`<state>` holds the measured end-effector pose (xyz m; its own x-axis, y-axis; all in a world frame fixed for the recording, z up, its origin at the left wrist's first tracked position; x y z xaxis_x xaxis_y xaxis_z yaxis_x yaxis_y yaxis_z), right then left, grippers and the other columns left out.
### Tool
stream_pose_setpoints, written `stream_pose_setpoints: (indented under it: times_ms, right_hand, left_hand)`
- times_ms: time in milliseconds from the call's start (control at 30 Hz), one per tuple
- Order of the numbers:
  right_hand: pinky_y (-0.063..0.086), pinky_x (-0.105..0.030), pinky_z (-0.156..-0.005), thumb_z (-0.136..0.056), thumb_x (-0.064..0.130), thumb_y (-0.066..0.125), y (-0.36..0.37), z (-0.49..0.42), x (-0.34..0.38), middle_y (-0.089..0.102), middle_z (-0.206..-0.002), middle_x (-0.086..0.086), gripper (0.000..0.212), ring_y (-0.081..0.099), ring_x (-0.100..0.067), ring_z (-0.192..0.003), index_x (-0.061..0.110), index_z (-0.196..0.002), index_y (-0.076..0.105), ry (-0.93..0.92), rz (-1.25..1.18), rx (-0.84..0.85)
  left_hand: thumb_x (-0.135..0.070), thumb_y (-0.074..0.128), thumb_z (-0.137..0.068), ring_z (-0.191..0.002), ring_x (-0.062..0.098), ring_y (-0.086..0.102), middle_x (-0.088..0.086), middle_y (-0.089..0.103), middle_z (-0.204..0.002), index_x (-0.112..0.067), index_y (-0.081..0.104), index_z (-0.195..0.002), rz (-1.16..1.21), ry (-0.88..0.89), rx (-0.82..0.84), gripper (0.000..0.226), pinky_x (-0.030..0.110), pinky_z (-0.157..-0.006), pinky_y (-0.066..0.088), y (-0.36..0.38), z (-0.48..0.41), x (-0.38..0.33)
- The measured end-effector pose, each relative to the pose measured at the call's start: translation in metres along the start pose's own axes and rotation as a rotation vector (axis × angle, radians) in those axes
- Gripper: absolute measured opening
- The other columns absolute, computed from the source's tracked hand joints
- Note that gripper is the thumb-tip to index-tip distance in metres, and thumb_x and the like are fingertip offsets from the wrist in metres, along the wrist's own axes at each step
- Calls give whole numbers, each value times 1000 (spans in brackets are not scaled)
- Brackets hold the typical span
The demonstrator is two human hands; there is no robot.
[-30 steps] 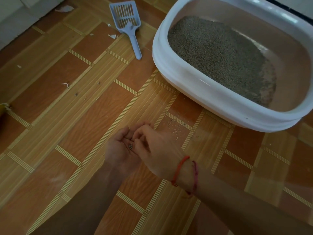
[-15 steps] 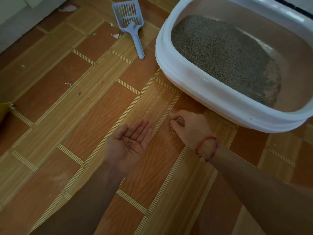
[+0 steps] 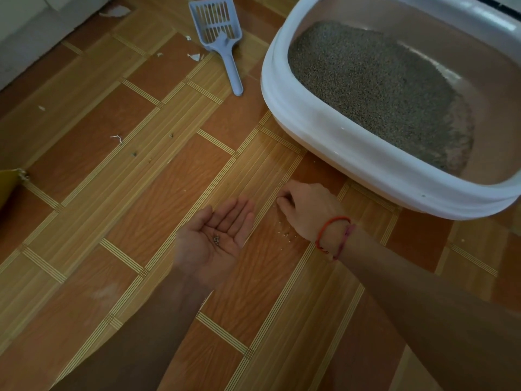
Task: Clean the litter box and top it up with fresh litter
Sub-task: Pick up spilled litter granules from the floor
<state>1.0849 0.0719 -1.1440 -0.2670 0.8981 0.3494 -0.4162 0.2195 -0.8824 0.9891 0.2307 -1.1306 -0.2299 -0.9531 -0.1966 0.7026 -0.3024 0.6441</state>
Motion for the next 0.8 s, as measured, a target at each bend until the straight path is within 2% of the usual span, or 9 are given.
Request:
stream_pose_setpoints:
  times_ms: [100,233,300,400,500,567,633,700,800]
  right_hand:
    - [52,-33,-71,-100,35,45,-3,4,5,68,-95,2,22,64,-19,-85,23,-106,61,7,7,23]
    - [52,-32,-68,-98,36,48,-12,26,29,62,-79,12,15,60,-11,-74,26,-100,59,-56,-203,-39]
    - [48,-31,-66,-97,35,50,-14,42,48,56,-69,14,11,55,-8,-69,28,-99,57,-128,-284,-6]
    - [52,-39,-70,-96,33,50,-12,61,72,65,-77,6,10,62,-16,-74,26,-98,57,-229,-376,67]
    - [52,-40,-75,-97,31,49,-10,65,81,69,-90,2,14,65,-19,-85,24,-103,59,-272,-351,75]
    - [52,-38,-77,-96,30,51,-10,67,81,69,-92,4,13,64,-17,-86,24,-105,60,-289,-369,55]
    - [52,-28,-71,-94,28,56,-16,66,74,67,-82,10,11,63,-7,-77,25,-102,62,-272,-424,-12]
    - [43,-11,-60,-93,29,59,-24,59,58,56,-65,19,8,56,3,-64,27,-97,65,-175,-454,-108]
    - [42,-15,-54,-93,32,58,-32,42,25,51,-56,17,8,53,3,-54,29,-90,65,-3,-433,-135]
  left_hand:
    - [-23,38,-104,-102,35,73,23,73,-111,9,77,-86,-8,3,6,53,46,-86,59,1,1,1]
    - [-23,38,-105,-103,36,72,24,72,-113,9,77,-89,-5,-5,8,53,47,-87,59,-1,0,2]
    - [-25,37,-104,-101,34,73,23,73,-111,9,75,-93,-1,-22,10,52,44,-84,61,-4,-2,2]
    - [-28,34,-103,-109,31,70,21,71,-118,7,72,-105,-35,-78,29,51,41,-94,57,-5,-1,5]
    - [-29,33,-103,-107,28,72,18,73,-115,4,76,-92,-57,-97,52,55,43,-91,58,-2,4,10]
    - [-29,34,-103,-104,27,73,17,74,-111,3,76,-88,-57,-92,68,55,43,-86,60,0,4,10]
    - [-27,38,-99,-97,28,74,17,75,-102,3,76,-87,-53,-81,84,50,42,-82,62,1,5,7]
    - [-24,42,-97,-91,30,76,19,76,-96,5,76,-84,-32,-44,66,47,42,-80,62,4,5,3]
    - [-22,39,-102,-99,34,74,22,75,-104,7,77,-82,2,7,38,52,45,-85,60,5,7,-3]
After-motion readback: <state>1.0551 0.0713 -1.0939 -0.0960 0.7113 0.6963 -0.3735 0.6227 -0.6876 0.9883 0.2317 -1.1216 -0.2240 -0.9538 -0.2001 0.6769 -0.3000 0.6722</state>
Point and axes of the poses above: each hand's wrist, its own z-axis away from the middle knuckle, its own y-axis out of the palm, x = y × z, the point moved 1 cm from there along -z, towards the middle knuckle
